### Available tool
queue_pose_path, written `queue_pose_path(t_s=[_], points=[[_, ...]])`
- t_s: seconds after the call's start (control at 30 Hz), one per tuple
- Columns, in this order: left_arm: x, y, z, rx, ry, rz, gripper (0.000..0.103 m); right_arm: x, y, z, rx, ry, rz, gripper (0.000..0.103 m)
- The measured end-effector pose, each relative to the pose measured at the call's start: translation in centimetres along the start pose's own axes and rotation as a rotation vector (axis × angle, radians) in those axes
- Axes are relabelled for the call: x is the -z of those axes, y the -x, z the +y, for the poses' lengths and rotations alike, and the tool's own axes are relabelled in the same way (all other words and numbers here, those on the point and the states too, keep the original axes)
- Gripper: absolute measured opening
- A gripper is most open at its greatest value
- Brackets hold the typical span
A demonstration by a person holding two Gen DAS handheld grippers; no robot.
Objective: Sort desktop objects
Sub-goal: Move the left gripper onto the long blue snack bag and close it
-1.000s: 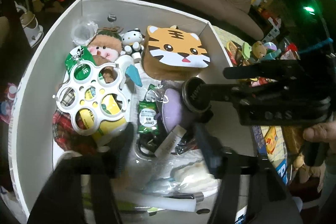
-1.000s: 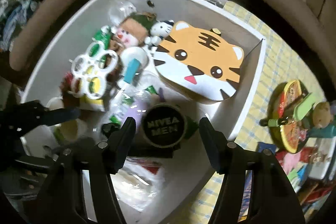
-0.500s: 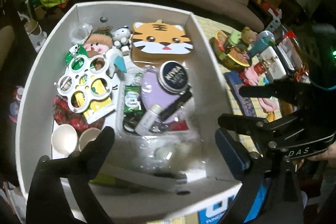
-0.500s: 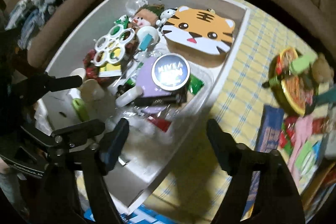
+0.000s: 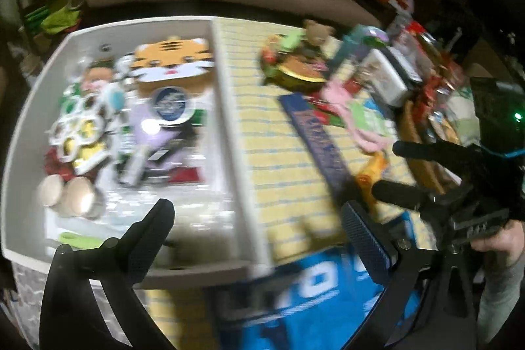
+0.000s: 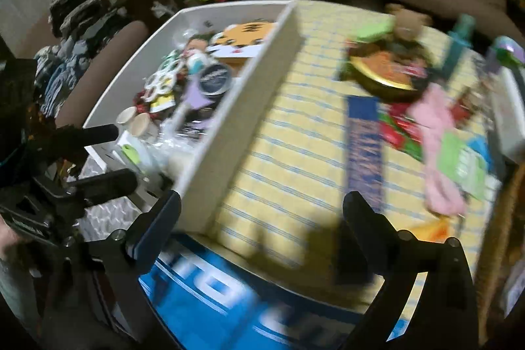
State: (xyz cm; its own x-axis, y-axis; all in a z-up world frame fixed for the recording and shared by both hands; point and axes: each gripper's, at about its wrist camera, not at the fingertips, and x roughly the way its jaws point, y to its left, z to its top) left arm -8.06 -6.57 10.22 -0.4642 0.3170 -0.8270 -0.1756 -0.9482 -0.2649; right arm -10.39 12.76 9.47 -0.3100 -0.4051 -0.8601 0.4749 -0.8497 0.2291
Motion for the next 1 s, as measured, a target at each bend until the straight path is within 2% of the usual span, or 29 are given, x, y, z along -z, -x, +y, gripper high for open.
queue_pose_path(t_s=[0.17, 0.27, 0.37, 0.5, 0.7, 0.8, 1.0], points=[[0.0, -2.1, -5.9, 0.027, -0.076, 0.023, 0.103, 2.6, 3.3, -7.7, 0.030, -0.109, -0.031, 0.100], [0.0, -3.8, -8.4, 0.042, -0.088, 0.029, 0.103, 4.0, 4.1, -11.4, 0.063, -0.163, -0.047, 0.100], [0.3, -5.7, -10.2, 0.021, -0.101, 0.036, 0.103, 5.3, 3.7, -13.4, 0.098, -0.187, -0.039, 0.100], [0.9, -7.7, -11.8, -0.027, -0.106, 0.038, 0.103, 6.8, 2.9, -14.6, 0.102, -0.217, -0.037, 0.100], [0.9, -10.2, -12.3, -0.035, -0.061, 0.057, 0.103, 7.9, 1.1, -15.9, 0.099, -0.261, -0.042, 0.100], [0.2, -11.8, -12.3, -0.052, -0.043, 0.075, 0.103, 8.0, 0.4, -17.0, 0.099, -0.283, -0.042, 0.100], [-2.0, -16.3, -12.5, -0.139, -0.035, 0.122, 0.103, 6.9, 0.2, -19.1, 0.092, -0.301, -0.063, 0.100]])
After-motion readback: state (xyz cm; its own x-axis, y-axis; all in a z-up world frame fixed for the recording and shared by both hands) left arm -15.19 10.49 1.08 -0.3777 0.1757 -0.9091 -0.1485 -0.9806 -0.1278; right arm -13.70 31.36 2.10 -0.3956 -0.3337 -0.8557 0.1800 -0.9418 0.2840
